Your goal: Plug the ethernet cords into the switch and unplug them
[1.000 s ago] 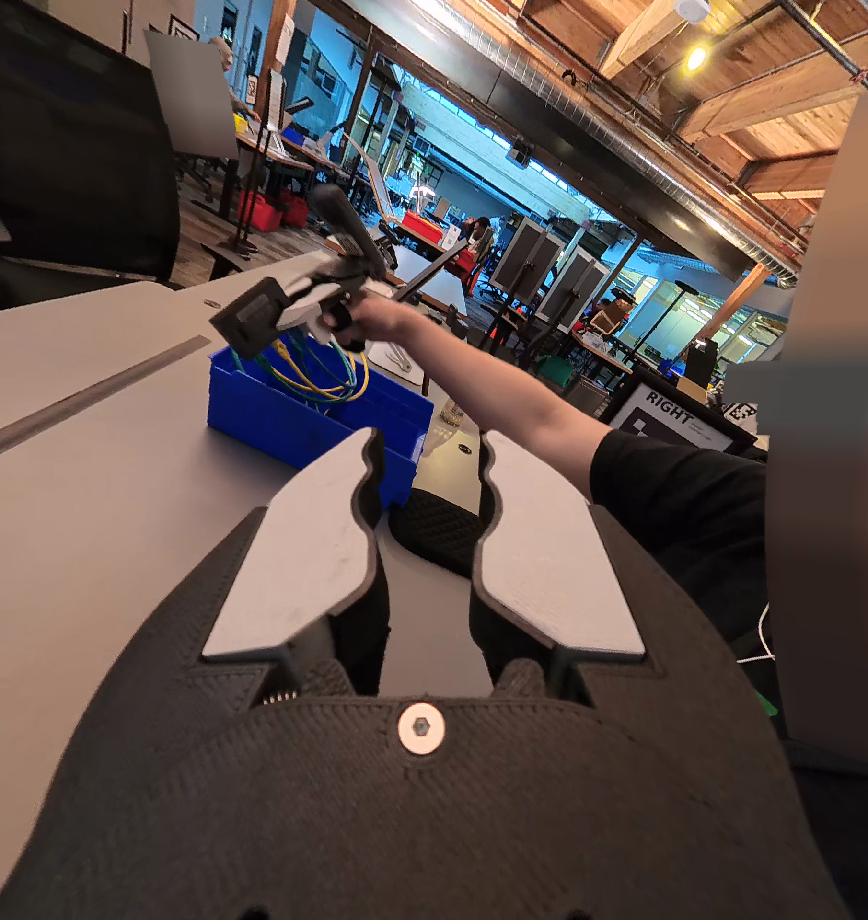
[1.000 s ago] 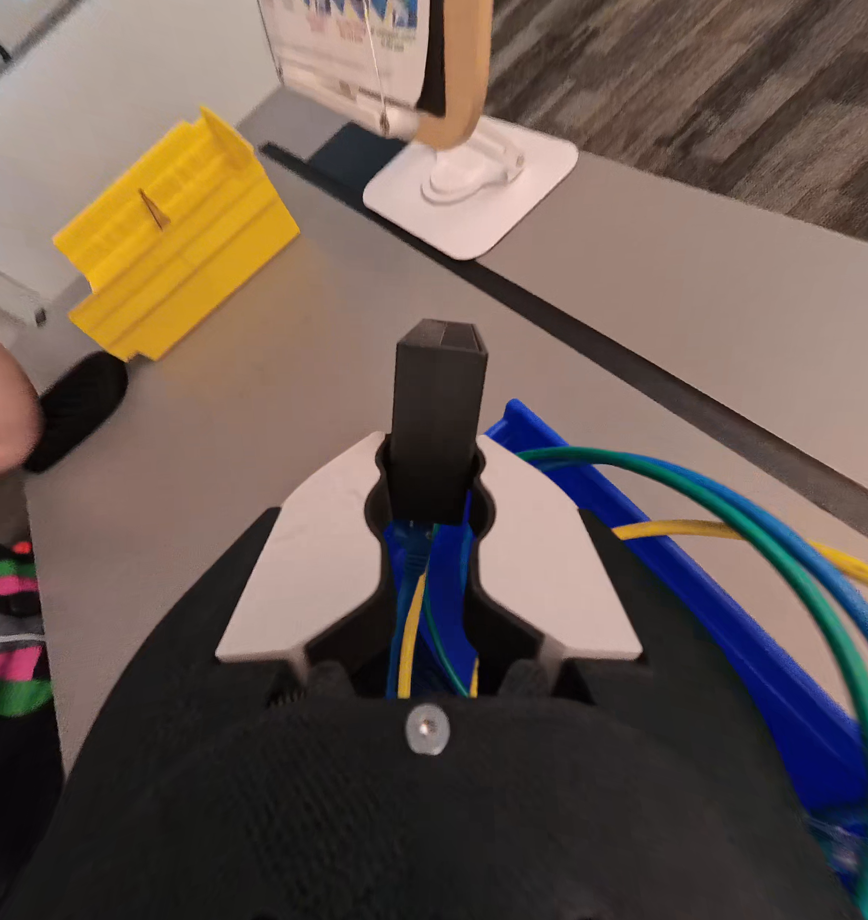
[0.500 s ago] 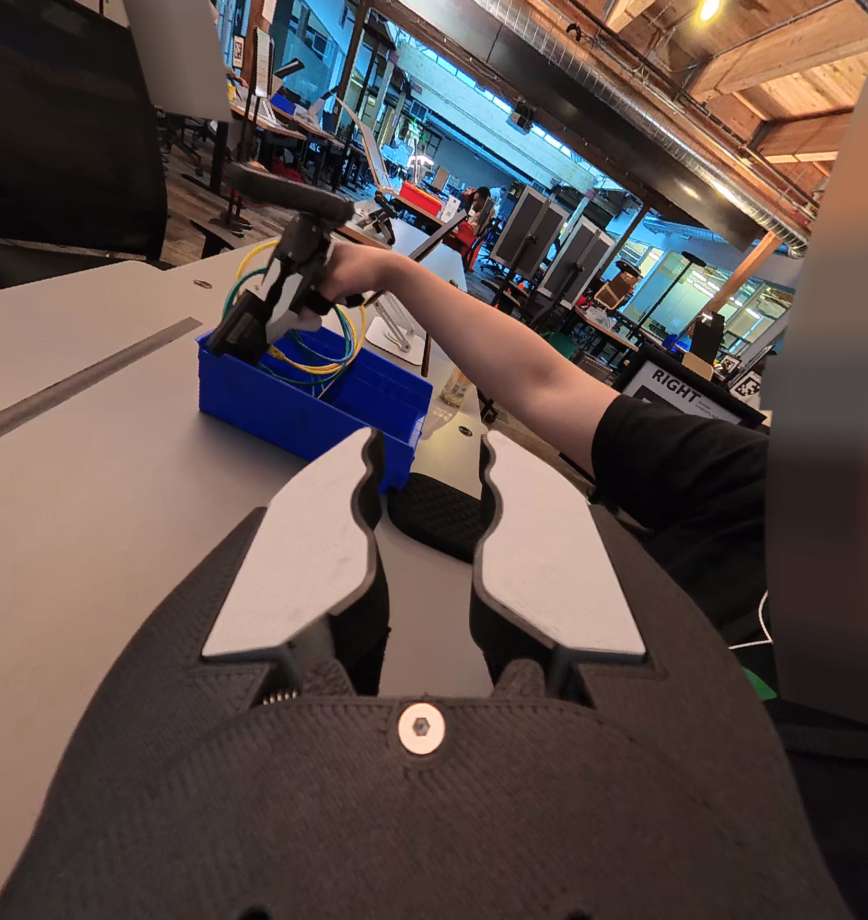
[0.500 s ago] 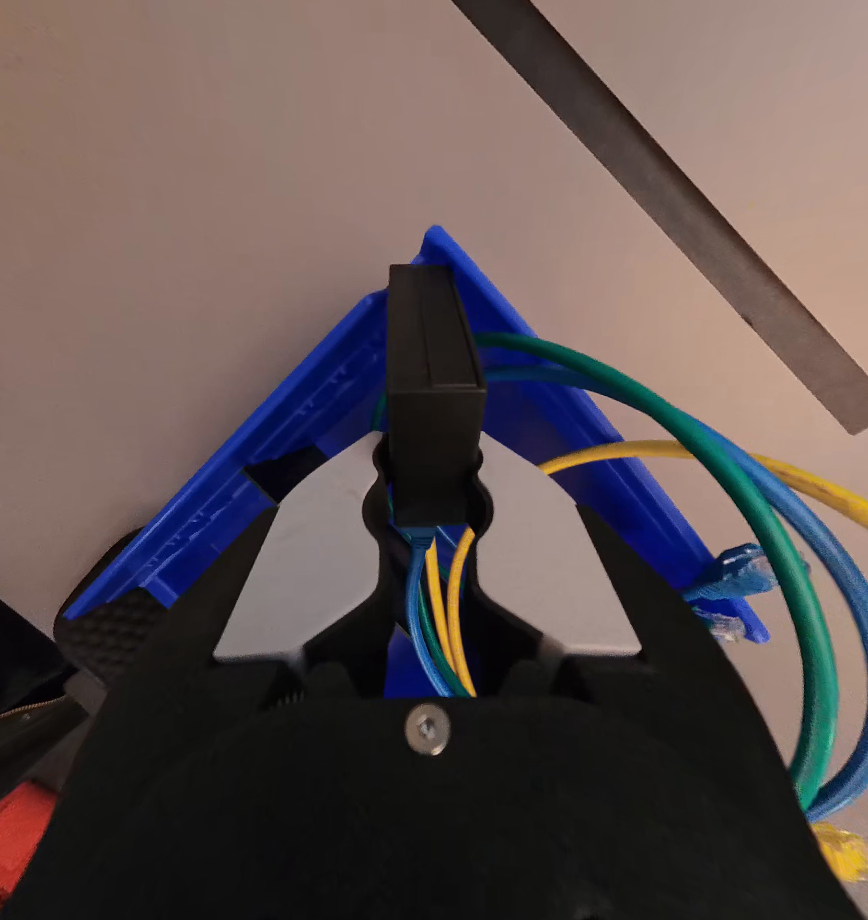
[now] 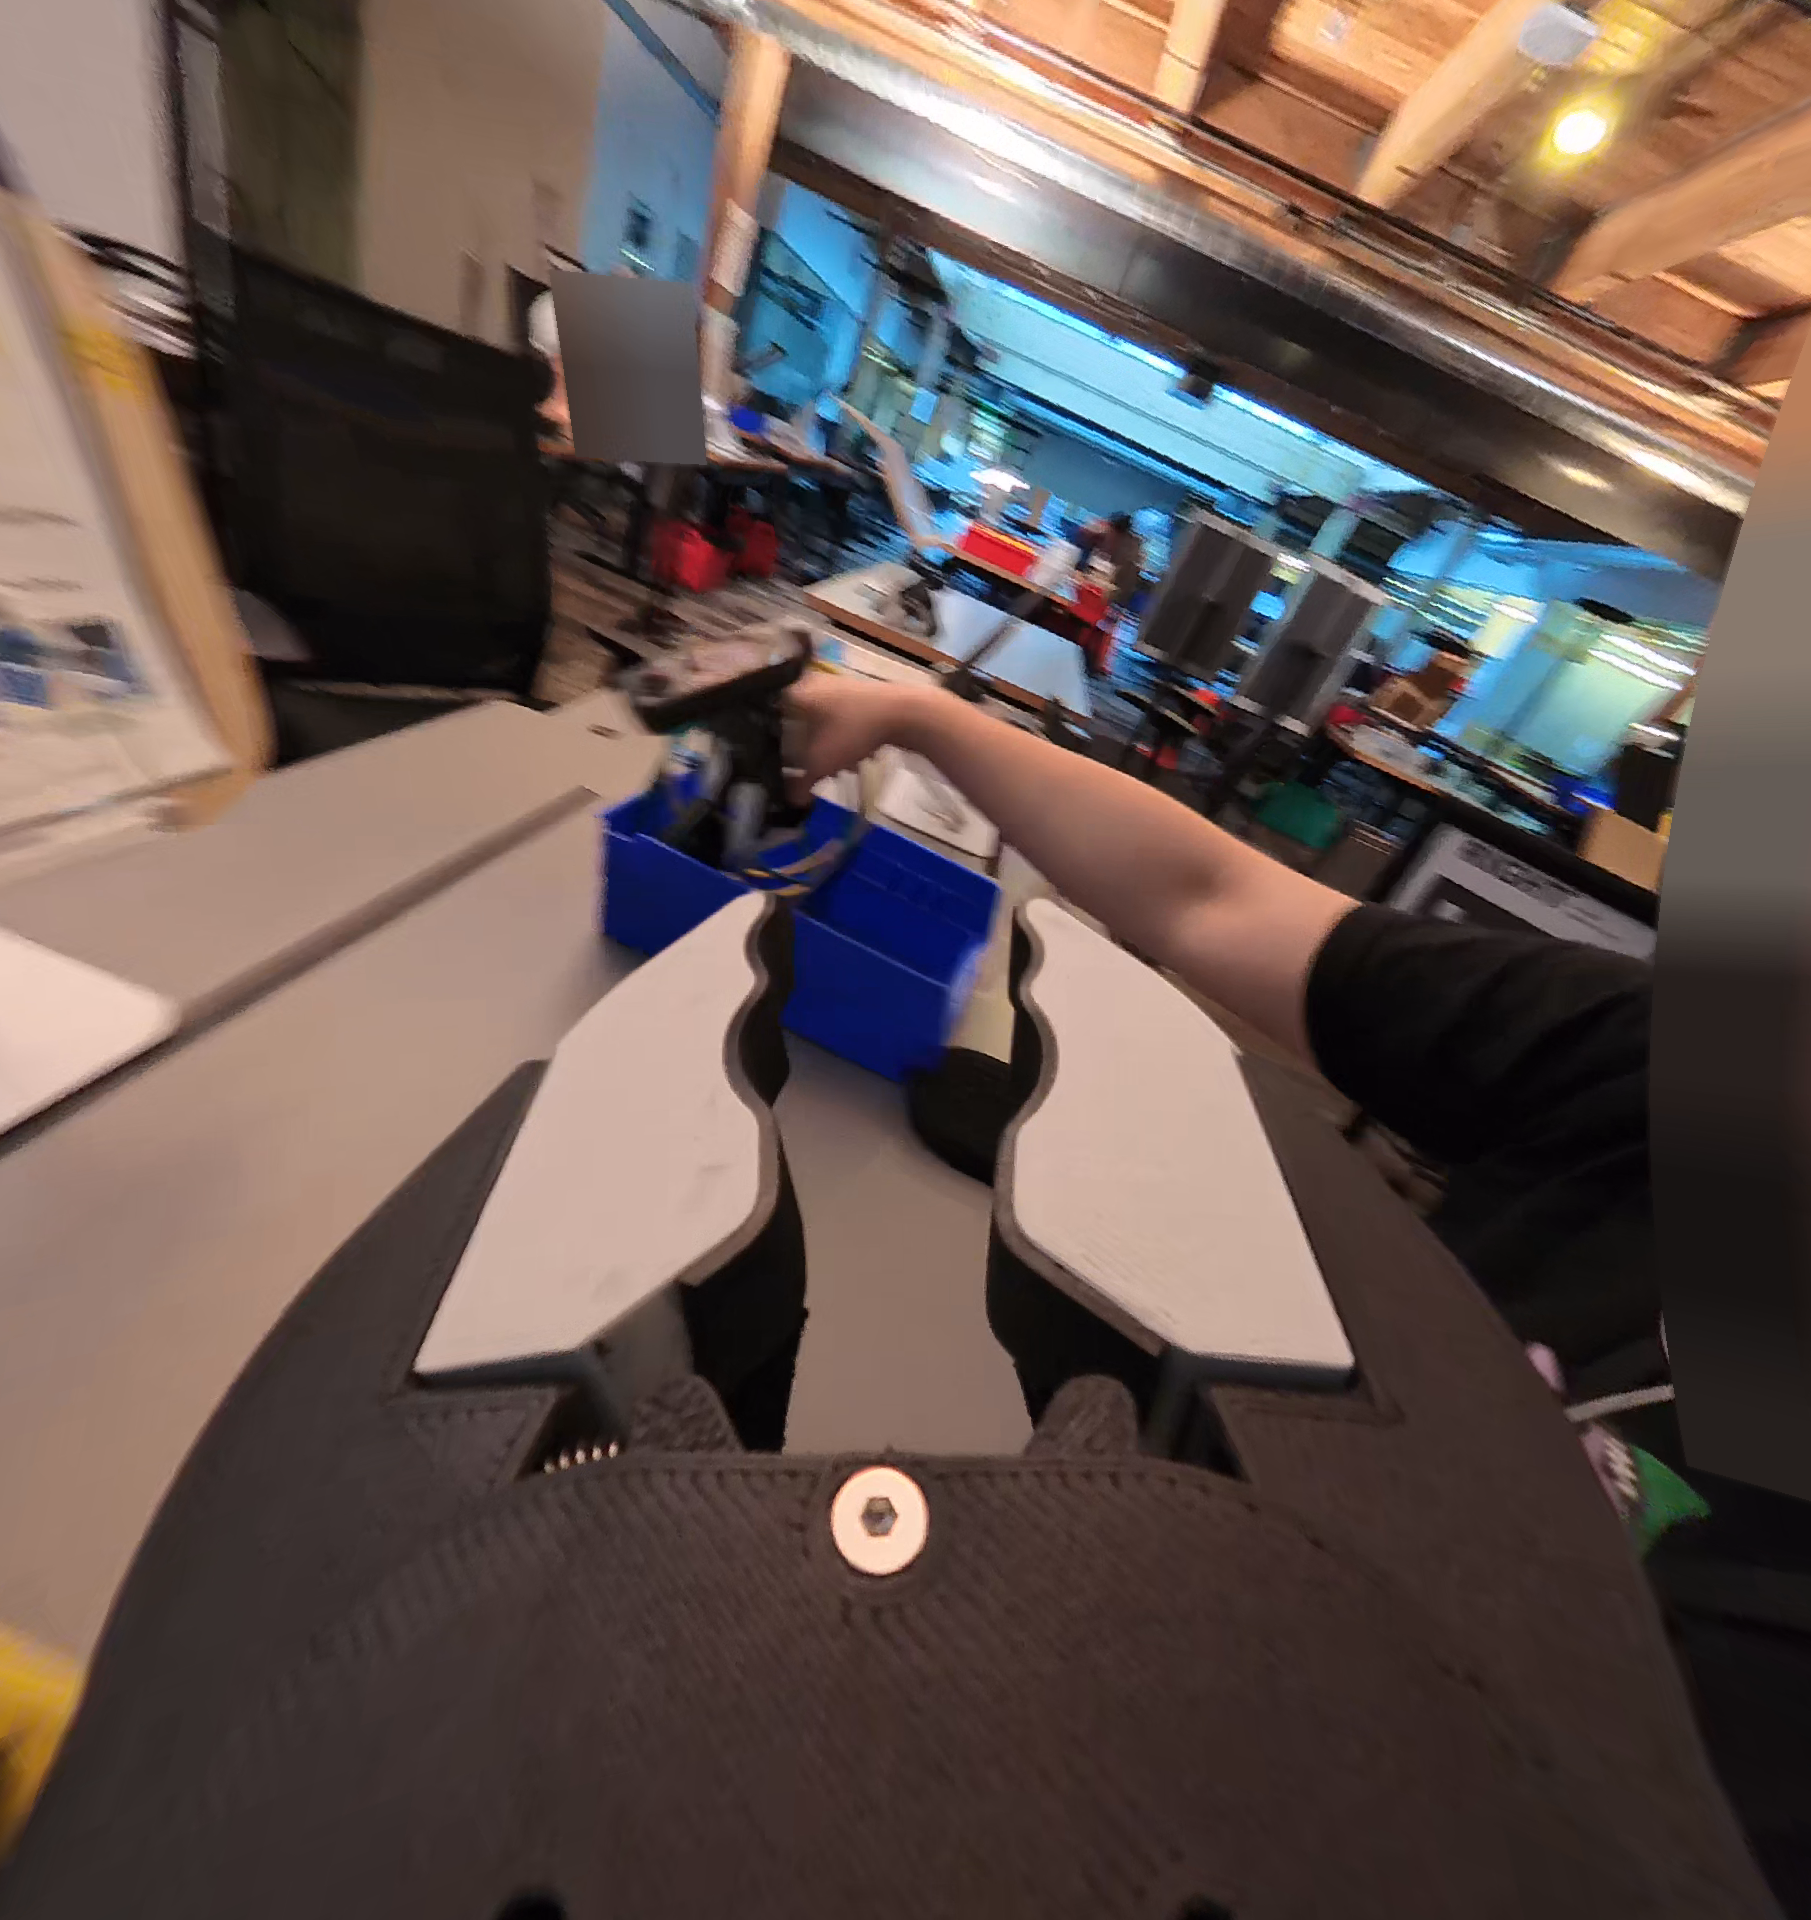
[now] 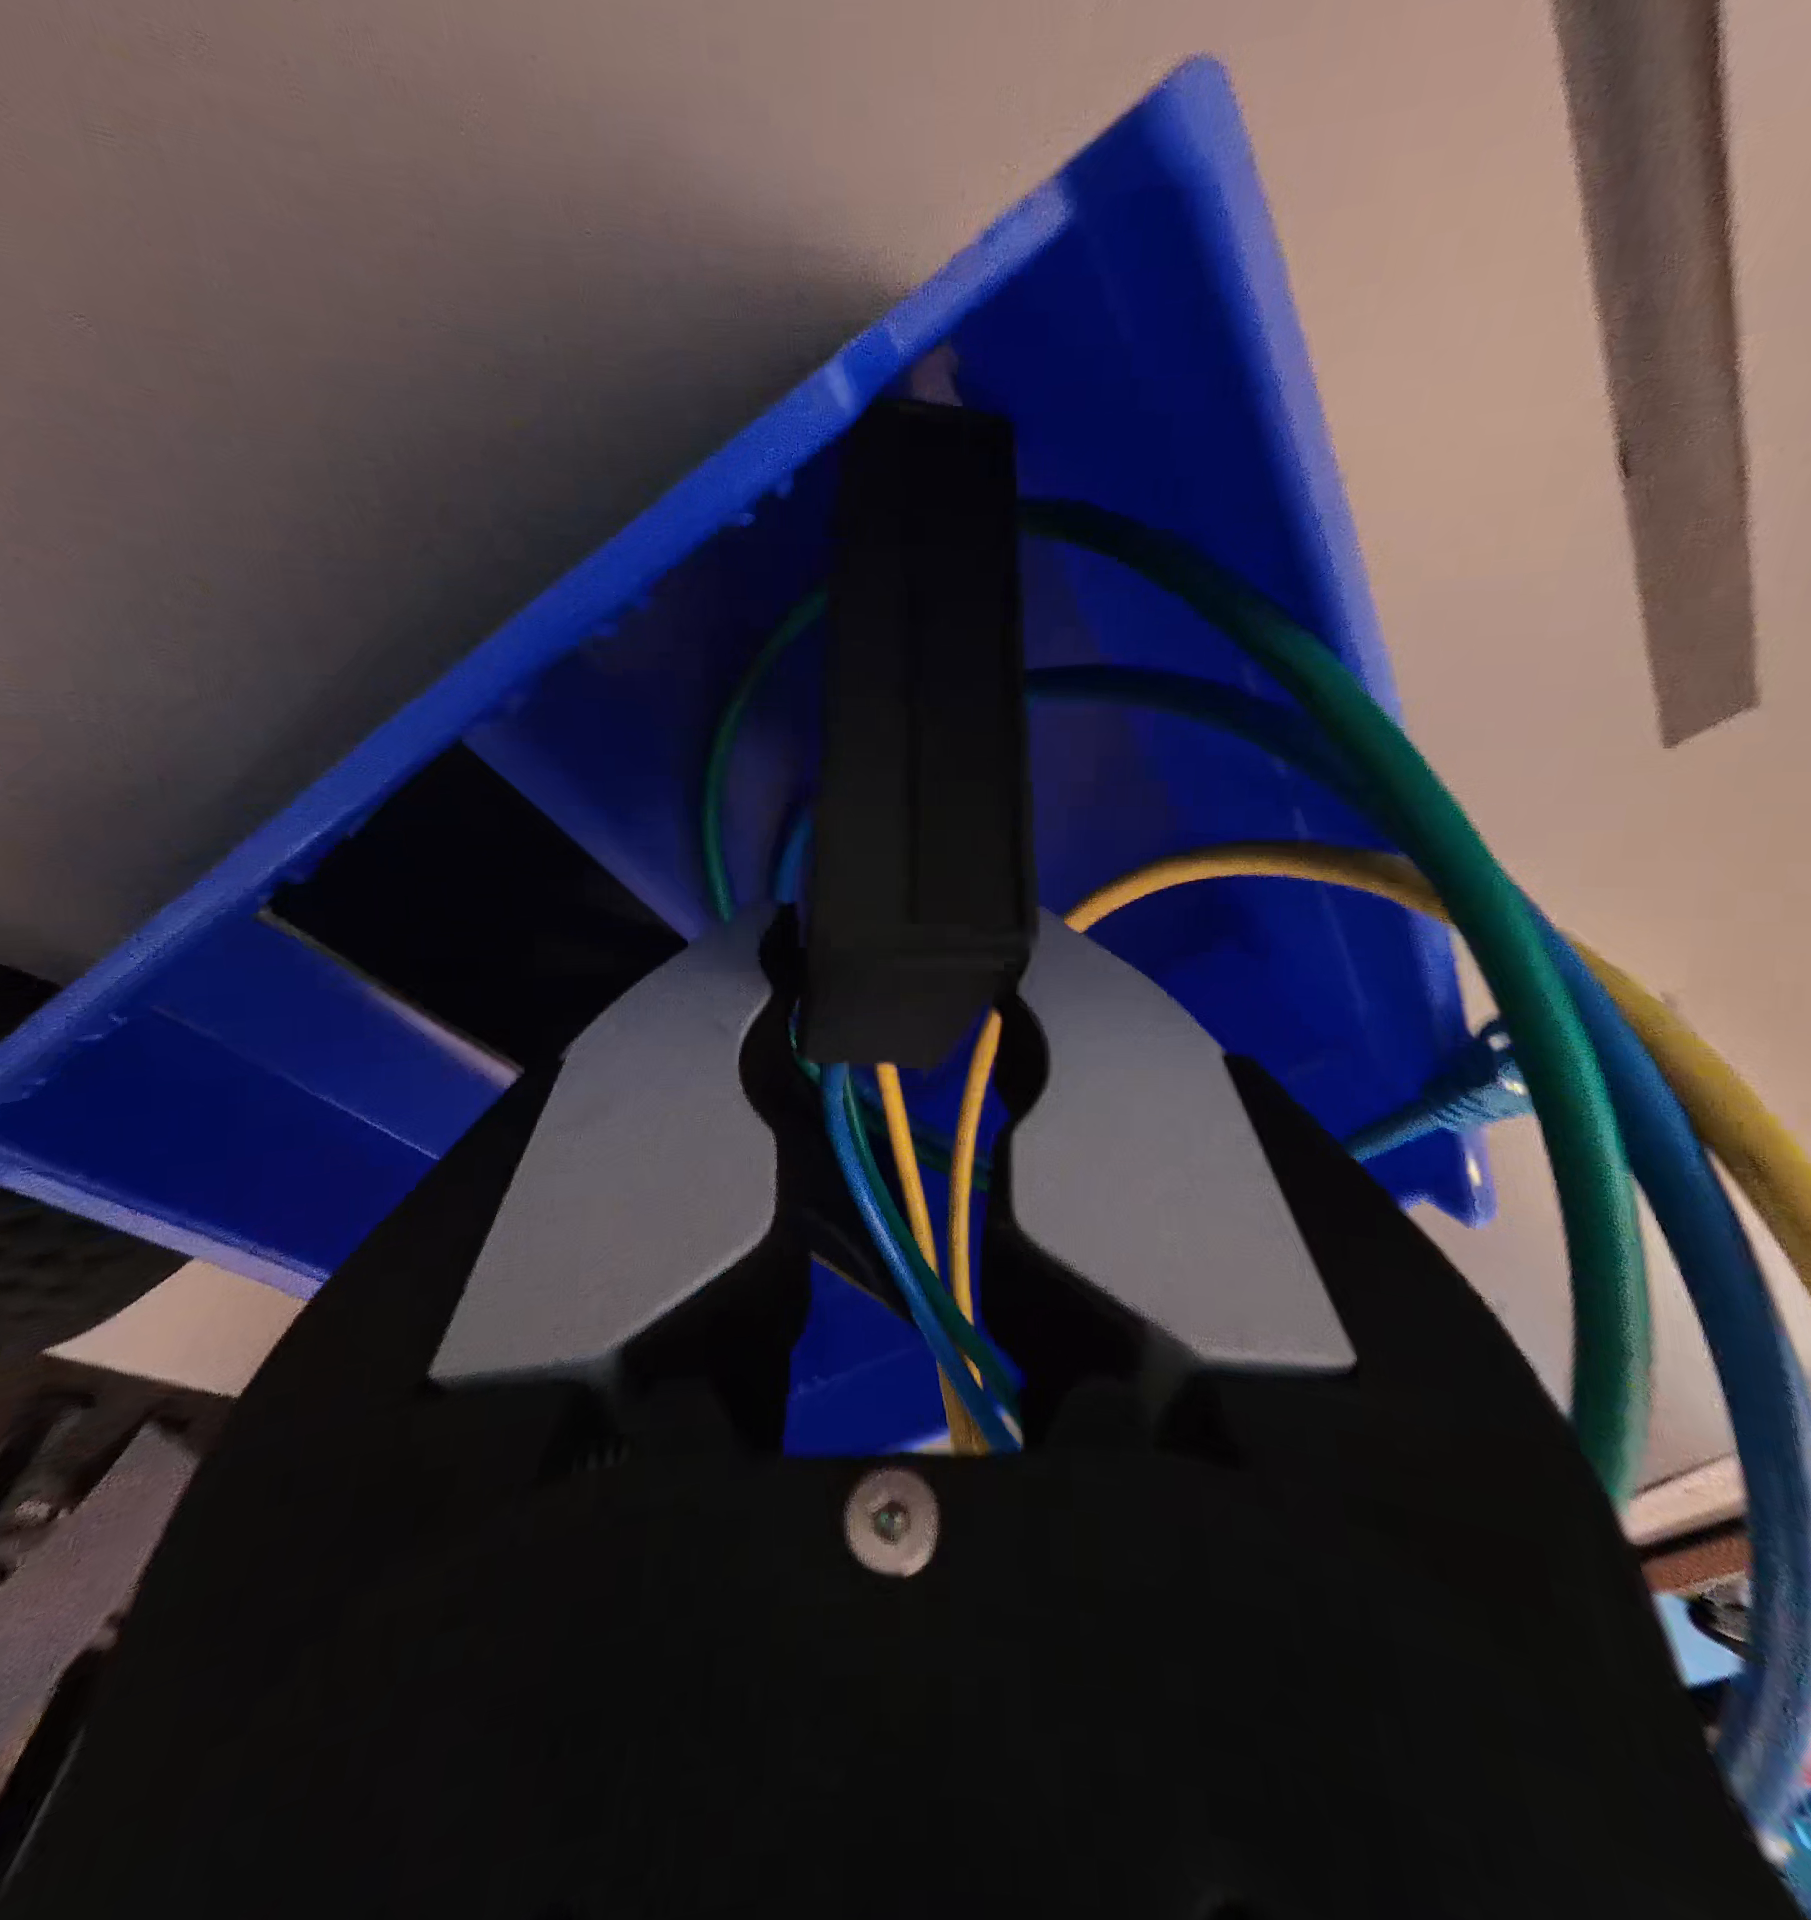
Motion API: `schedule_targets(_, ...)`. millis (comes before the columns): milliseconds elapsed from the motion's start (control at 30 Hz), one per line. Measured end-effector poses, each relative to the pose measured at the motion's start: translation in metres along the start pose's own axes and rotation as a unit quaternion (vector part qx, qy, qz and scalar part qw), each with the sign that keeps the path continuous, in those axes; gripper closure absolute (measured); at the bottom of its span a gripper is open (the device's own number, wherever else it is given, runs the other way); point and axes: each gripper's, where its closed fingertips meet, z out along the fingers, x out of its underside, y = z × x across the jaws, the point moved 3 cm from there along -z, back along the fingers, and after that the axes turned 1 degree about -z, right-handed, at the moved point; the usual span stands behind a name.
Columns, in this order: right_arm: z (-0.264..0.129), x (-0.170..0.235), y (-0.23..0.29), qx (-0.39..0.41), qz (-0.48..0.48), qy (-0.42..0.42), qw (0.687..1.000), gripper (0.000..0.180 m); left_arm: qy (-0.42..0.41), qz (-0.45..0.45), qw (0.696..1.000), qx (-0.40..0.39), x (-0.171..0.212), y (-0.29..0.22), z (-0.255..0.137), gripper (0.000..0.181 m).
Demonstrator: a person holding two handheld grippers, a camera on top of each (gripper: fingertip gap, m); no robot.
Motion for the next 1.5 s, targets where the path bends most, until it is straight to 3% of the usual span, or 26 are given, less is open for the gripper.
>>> schedule_targets(100,-0.023,0.003,-0.001,0.016,0.021,-0.073,0.997,0.139,-0.009,0.012,0.995,-0.098,-0.005,0.023,-0.028,0.136)
schedule_targets(200,-0.07,0.008,0.0,0.06,0.047,-0.215,0.974,0.136,-0.014,0.025,0.971,-0.237,-0.008,0.055,-0.068,0.134)
schedule_targets(300,-0.125,0.042,0.006,0.142,0.103,-0.366,0.914,0.131,-0.014,0.014,0.929,-0.37,-0.004,0.087,-0.119,0.129)
schedule_targets(367,-0.138,0.086,0.012,0.173,0.193,-0.429,0.865,0.114,0.005,0.0,0.893,-0.45,0.005,0.106,-0.155,0.123)
schedule_targets(433,-0.119,0.133,0.017,0.188,0.285,-0.441,0.83,0.103,0.043,-0.017,0.849,-0.527,0.021,0.122,-0.191,0.116)
schedule_targets(500,-0.081,0.172,0.017,0.196,0.359,-0.376,0.831,0.105,0.091,-0.041,0.805,-0.585,0.041,0.134,-0.224,0.11)
schedule_targets(567,-0.042,0.181,0.021,0.153,0.392,-0.343,0.84,0.116,0.127,-0.067,0.775,-0.615,0.057,0.143,-0.247,0.11)
schedule_targets(633,-0.003,0.176,0.027,0.097,0.397,-0.312,0.858,0.122,0.133,-0.1,0.776,-0.608,0.071,0.15,-0.255,0.109)
schedule_targets(733,0.043,0.187,0.043,0.01,0.404,-0.162,0.9,0.15,0.152,-0.171,0.786,-0.574,0.095,0.159,-0.257,0.108)
schedule_targets(800,0.051,0.181,0.05,-0.056,0.418,-0.16,0.893,0.17,0.186,-0.207,0.771,-0.573,0.113,0.165,-0.263,0.11)
schedule_targets(867,0.05,0.178,0.056,-0.089,0.432,-0.176,0.88,0.17,0.22,-0.241,0.763,-0.558,0.131,0.169,-0.263,0.118)
schedule_targets(933,0.048,0.175,0.067,-0.095,0.399,-0.161,0.898,0.167,0.247,-0.266,0.762,-0.536,0.145,0.173,-0.26,0.129)
schedule_targets(1033,0.045,0.166,0.076,-0.09,0.397,-0.123,0.905,0.169,0.292,-0.282,0.757,-0.513,0.159,0.181,-0.252,0.173)
schedule_targets(1200,0.038,0.128,0.097,-0.082,0.389,-0.136,0.908,0.169,0.429,-0.183,0.715,-0.52,0.165,0.18,-0.236,0.174)
schedule_targets(1300,0.031,0.097,0.12,-0.083,0.384,-0.151,0.907,0.169,0.45,-0.185,0.728,-0.483,0.168,0.174,-0.202,0.173)
schedule_targets(1500,0.022,0.04,0.144,-0.08,0.315,-0.145,0.934,0.168,0.475,-0.195,0.729,-0.454,0.171,0.17,-0.137,0.174)
